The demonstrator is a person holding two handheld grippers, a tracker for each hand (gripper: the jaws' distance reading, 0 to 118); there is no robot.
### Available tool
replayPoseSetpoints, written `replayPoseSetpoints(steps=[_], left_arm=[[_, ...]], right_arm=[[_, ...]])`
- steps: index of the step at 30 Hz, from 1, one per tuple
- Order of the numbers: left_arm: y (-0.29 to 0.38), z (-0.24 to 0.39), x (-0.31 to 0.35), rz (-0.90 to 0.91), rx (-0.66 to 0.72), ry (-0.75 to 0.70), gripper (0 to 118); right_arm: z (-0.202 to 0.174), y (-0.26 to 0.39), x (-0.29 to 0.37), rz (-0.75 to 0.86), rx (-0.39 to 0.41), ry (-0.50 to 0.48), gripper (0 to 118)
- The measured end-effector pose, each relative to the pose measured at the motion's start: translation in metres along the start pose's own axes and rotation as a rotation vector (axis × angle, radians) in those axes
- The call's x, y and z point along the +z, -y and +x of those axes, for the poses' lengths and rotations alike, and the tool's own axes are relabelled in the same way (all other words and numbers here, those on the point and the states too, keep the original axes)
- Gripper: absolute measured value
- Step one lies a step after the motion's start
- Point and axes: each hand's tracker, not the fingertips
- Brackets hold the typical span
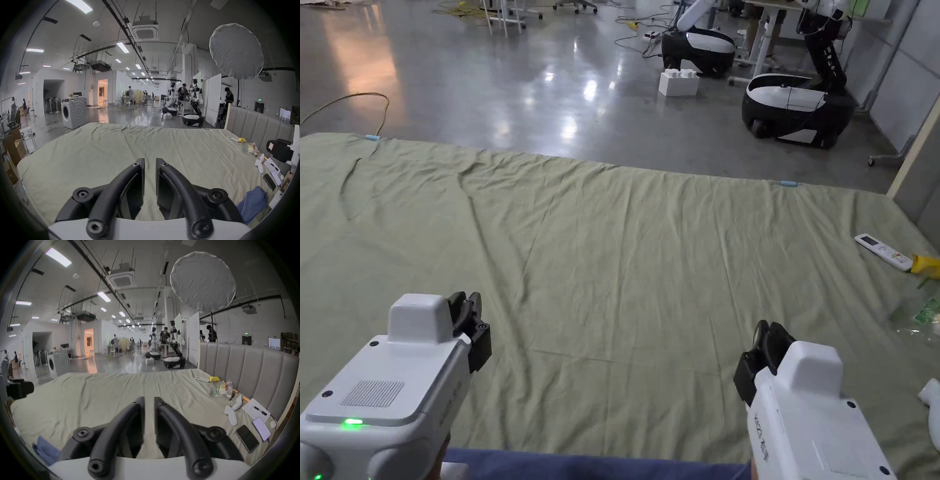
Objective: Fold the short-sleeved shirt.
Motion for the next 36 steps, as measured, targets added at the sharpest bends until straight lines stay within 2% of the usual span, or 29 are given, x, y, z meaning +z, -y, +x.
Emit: replayPoseSetpoints(steps=[2,4,7,9,10,12,22,27,28,29,31,32,36], left_arm=[[-0.004,0.003,0.003,0.017,0.006,0.006,6],[-0.007,0.003,0.009,0.056,0.022,0.003,5],[-0.012,0.002,0.011,0.058,0.022,-0.005,5],[-0.01,-0.003,0.012,0.057,0.015,-0.009,5],[-0.01,-0.008,0.01,0.048,0.022,-0.001,5],[-0.008,-0.02,0.009,0.02,0.037,-0.007,5],[0.039,-0.138,-0.006,-0.438,0.158,0.033,5],[0.072,-0.183,-0.01,-0.644,0.224,0.125,6],[0.08,-0.188,-0.011,-0.686,0.223,0.146,9],[0.084,-0.193,-0.013,-0.68,0.21,0.158,27],[0.096,-0.205,-0.017,-0.699,0.261,0.198,71],[0.1,-0.209,-0.02,-0.724,0.299,0.218,78],[0.12,-0.216,-0.03,-0.816,0.526,0.354,78]], right_arm=[[-0.006,-0.008,0.0,0.062,0.041,0.001,6],[-0.01,-0.007,-0.003,-0.003,-0.032,-0.044,4],[-0.015,-0.011,0.0,0.064,0.02,-0.045,2],[-0.02,-0.016,0.003,0.122,0.085,-0.054,2],[-0.018,-0.014,0.002,0.092,0.05,-0.056,2],[-0.019,-0.015,0.001,0.086,0.06,-0.062,2],[-0.015,-0.001,-0.009,0.015,0.079,-0.065,2],[-0.018,0.005,-0.011,-0.016,0.091,-0.075,2],[-0.018,0.006,-0.011,-0.021,0.091,-0.076,2],[-0.019,0.008,-0.012,-0.026,0.091,-0.078,2],[-0.02,0.011,-0.013,-0.038,0.095,-0.078,2],[-0.02,0.012,-0.013,-0.043,0.097,-0.079,2],[-0.02,0.018,-0.013,-0.065,0.108,-0.082,2]])
